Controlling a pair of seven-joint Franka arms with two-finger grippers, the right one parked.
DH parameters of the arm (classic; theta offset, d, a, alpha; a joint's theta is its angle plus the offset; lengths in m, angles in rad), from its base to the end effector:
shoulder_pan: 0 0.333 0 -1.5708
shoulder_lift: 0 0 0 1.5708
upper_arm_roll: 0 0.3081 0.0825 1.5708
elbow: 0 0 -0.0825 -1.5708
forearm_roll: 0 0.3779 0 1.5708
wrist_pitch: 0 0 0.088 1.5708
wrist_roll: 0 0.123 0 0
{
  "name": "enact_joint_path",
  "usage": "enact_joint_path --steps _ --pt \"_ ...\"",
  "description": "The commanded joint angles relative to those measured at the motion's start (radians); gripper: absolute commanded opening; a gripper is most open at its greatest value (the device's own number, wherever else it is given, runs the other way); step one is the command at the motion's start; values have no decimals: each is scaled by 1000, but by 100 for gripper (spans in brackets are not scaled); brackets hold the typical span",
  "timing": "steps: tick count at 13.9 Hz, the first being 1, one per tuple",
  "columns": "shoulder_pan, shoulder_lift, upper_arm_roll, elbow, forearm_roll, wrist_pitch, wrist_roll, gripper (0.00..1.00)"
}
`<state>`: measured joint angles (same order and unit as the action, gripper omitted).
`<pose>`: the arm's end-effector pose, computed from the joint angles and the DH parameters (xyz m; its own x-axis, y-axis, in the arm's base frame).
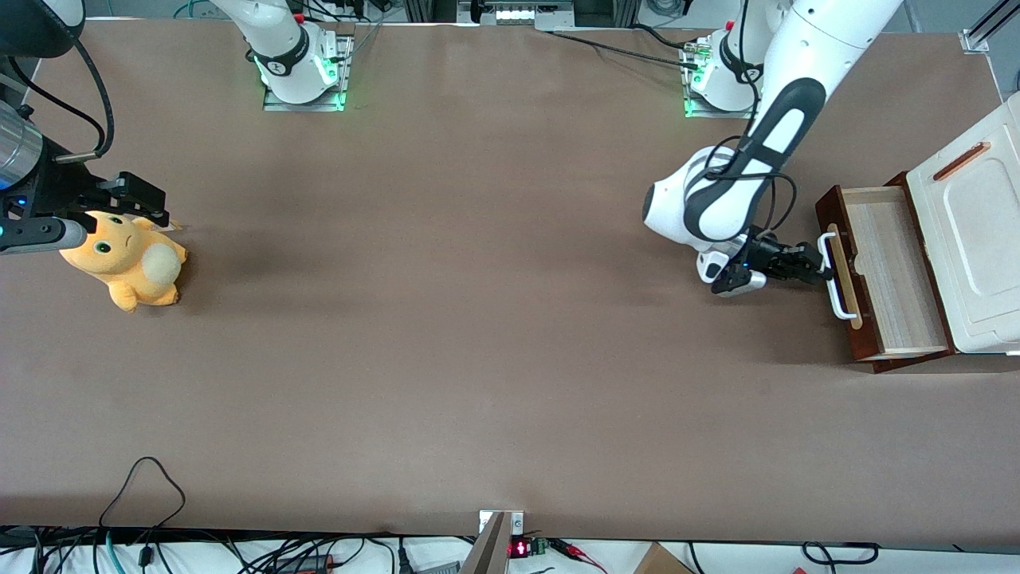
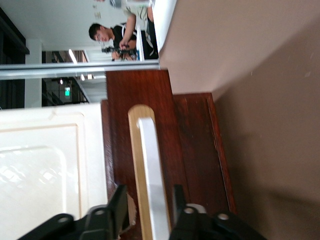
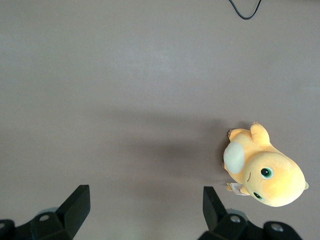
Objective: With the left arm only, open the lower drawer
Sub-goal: 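Open the left gripper and lift it off the handle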
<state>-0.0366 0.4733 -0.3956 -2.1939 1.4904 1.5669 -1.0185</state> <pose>0.4954 -0.0985 0.1849 0.9439 -0.3248 -0.0591 -0.1231 -0.1802 -0.9759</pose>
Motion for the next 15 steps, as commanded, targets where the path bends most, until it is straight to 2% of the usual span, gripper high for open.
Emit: enact_joint_path --steps 1,3,4,7,8,10,11,12,13,14,15 --pt "-2 -39 1 5 -54 9 43 100" --pt "7 -79 0 49 -160 71 50 100" --pt "7 -102 0 92 -255 103 108 100" --pt "20 -157 1 314 -651 127 301 100" --pt "30 -169 7 376 -755 127 360 100" --pt "63 -214 11 442 -879 128 533 100" --pt "64 -246 36 457 -948 128 590 100" --pt "64 -274 67 485 -1052 125 633 100" --pt "64 -301 110 511 -1194 125 662 100" --pt "63 -320 171 537 -1307 124 691 100" --pt "57 -344 213 548 -1363 118 754 100"
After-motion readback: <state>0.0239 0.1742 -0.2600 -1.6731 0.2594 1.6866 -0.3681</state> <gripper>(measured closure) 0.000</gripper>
